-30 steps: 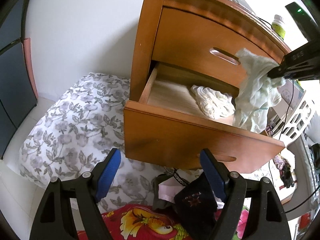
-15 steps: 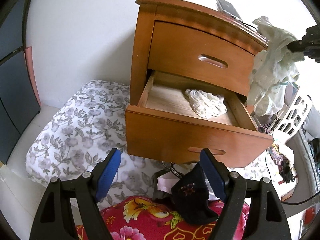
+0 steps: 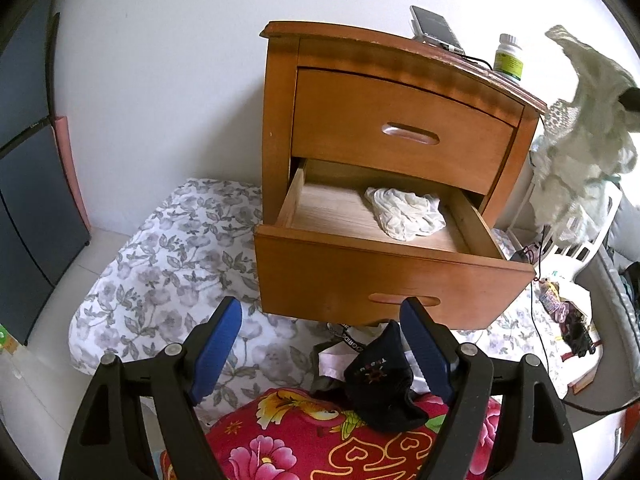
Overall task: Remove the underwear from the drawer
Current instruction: 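Lift the pale green lace cloth out of the drawer with the right gripper, then lower the lace cloth onto the bedsheet beside the navy sock and open the right gripper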
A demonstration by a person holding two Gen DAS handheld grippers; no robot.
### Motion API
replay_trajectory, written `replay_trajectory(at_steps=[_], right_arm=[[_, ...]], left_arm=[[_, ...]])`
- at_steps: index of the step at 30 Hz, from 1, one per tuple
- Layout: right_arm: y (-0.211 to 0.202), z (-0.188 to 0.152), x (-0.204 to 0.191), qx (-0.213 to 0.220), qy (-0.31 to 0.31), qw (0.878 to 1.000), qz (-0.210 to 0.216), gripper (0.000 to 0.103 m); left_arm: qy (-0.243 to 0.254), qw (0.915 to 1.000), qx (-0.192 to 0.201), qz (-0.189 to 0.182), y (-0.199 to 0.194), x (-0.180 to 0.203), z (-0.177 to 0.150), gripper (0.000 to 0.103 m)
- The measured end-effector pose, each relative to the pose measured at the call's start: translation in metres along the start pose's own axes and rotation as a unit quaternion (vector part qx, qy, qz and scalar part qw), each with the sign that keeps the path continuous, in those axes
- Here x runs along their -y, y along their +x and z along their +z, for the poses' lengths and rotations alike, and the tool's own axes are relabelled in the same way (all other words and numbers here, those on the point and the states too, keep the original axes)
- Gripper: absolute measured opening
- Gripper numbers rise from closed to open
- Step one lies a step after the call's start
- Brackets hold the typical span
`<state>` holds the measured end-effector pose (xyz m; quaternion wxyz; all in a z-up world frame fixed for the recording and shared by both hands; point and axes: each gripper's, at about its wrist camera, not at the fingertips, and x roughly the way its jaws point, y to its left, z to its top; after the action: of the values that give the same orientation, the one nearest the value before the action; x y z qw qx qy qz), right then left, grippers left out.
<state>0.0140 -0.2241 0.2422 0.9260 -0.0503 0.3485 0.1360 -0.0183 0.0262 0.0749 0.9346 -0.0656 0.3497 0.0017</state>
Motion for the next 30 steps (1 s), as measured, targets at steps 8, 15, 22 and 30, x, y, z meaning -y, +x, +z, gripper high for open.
replay_trajectory(at_steps=[8,15,22,30], right_arm=[[-0.01,-0.028,-0.005,0.014,-0.005,0.999,0.032,0.01],[0.0,-0.063,-0.011,0.003,-0.008,0.999,0.052,0.01],[0.029,-0.086,-0.013,-0.024,0.0,0.998,0.059,0.01],[0.09,-0.115,-0.025,-0.08,0.015,0.994,0.068,0.011]], left_arm=[[0.011,0.9999,0.005,0.008,-0.01,0.002,0.0,0.082],[0.018,0.9997,0.003,0.017,-0.01,0.004,0.0,0.082],[0.025,0.9995,-0.001,0.017,-0.007,0.005,-0.001,0.082],[0.026,0.9993,-0.017,0.019,0.005,0.003,-0.006,0.082]])
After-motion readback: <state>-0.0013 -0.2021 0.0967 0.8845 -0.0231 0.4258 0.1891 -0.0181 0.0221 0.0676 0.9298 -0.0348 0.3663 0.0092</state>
